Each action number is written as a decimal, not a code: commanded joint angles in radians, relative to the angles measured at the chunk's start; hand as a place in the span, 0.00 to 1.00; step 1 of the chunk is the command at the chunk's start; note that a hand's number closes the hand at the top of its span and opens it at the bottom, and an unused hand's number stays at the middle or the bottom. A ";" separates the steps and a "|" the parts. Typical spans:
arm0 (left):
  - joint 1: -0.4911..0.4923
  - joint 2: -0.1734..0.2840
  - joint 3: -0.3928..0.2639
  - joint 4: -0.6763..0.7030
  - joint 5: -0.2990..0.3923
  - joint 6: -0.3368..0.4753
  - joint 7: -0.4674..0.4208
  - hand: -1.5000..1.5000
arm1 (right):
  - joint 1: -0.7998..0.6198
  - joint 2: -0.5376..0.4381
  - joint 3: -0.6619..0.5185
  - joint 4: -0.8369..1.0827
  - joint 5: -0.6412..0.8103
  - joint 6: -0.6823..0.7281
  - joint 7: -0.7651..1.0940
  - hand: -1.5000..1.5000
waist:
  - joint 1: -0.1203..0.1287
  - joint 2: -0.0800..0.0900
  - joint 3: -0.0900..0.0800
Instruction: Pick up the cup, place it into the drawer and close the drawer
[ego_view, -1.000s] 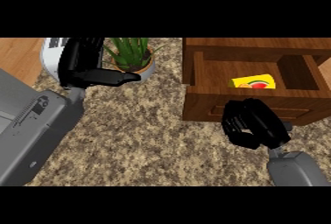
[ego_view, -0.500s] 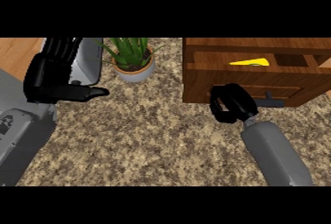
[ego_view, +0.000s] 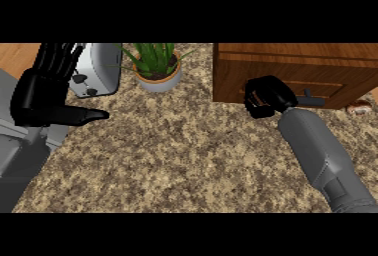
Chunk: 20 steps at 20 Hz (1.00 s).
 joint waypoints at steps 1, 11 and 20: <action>0.021 0.000 0.013 0.001 0.008 -0.039 -0.005 0.00 | -0.121 -0.025 -0.062 0.169 -0.014 0.009 0.018 1.00 | 0.009 0.016 0.003; 0.021 -0.048 -0.024 -0.006 -0.014 -0.061 -0.029 0.00 | -0.148 -0.133 -0.128 0.219 -0.076 0.065 -0.063 1.00 | 0.035 0.036 0.005; 0.032 -0.066 -0.026 0.019 -0.013 -0.096 -0.051 0.00 | -0.169 -0.122 -0.158 0.215 -0.106 0.061 -0.082 1.00 | 0.055 0.048 0.005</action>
